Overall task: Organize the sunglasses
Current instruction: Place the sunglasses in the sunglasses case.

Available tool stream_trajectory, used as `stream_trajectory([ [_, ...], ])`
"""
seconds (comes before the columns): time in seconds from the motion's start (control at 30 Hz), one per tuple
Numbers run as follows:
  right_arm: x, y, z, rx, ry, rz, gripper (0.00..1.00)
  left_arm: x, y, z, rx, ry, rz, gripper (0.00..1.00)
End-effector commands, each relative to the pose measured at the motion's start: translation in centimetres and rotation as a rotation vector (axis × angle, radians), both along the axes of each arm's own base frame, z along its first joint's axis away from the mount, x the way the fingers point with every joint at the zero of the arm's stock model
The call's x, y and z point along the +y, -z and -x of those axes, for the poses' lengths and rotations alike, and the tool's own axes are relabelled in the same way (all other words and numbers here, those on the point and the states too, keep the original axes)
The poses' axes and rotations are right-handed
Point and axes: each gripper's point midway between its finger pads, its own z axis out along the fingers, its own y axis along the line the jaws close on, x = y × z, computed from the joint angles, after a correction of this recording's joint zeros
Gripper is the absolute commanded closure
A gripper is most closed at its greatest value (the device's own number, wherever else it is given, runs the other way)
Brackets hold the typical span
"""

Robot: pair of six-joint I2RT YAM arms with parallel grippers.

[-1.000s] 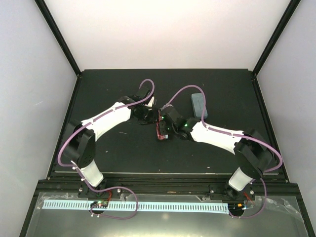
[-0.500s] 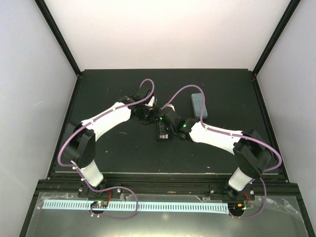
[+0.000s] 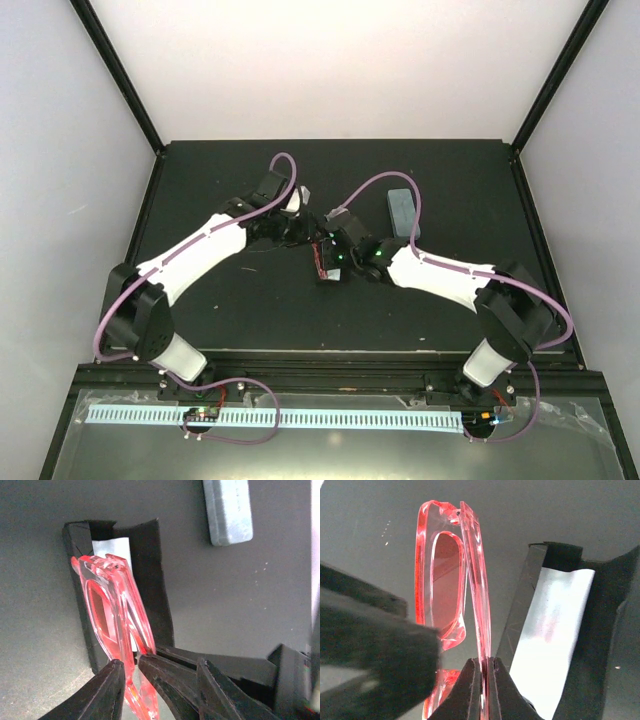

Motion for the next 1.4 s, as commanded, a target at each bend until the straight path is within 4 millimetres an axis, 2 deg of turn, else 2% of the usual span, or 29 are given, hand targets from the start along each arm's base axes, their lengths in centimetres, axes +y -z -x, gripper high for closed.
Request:
stream_trajectory([
  [0.0, 0.9, 0.1, -0.4, 0.020, -0.033, -0.071, 0.99, 0.8, -2.4, -0.2, -0.082, -0.008, 0.048, 0.61],
  [0.3, -0.2, 2.0, -1.0, 0.140, -0.019, -0.131, 0.99, 4.6, -2.8, -0.7, -0.175, -0.106, 0.089, 0.61],
  [0.47, -2.0, 2.9, -1.7, 0.183, 0.063, -0.092, 0.99, 5.6, -1.6, -0.6, -0.172, -0.111, 0.099, 0.61],
  [0.7, -3.8, 4.3, -1.5, 0.213, 0.135, -0.033, 0.99, 5.3, 1.4, -0.2, -0.121, -0.071, 0.093, 0.61],
  [1.03, -2.9, 4.8, -3.8, 0.215, 0.167, -0.002, 0.99, 4.4, 5.1, -0.7, -0.049, -0.030, 0.087, 0.63],
  [1.17, -2.3, 4.8, -4.2, 0.217, 0.160, -0.011, 0.99, 4.0, 6.3, -0.8, -0.021, -0.022, 0.093, 0.64],
  [1.37, -2.7, 5.2, -4.5, 0.230, 0.195, 0.006, 0.99, 3.6, 8.2, -0.7, 0.022, -0.016, 0.099, 0.65],
])
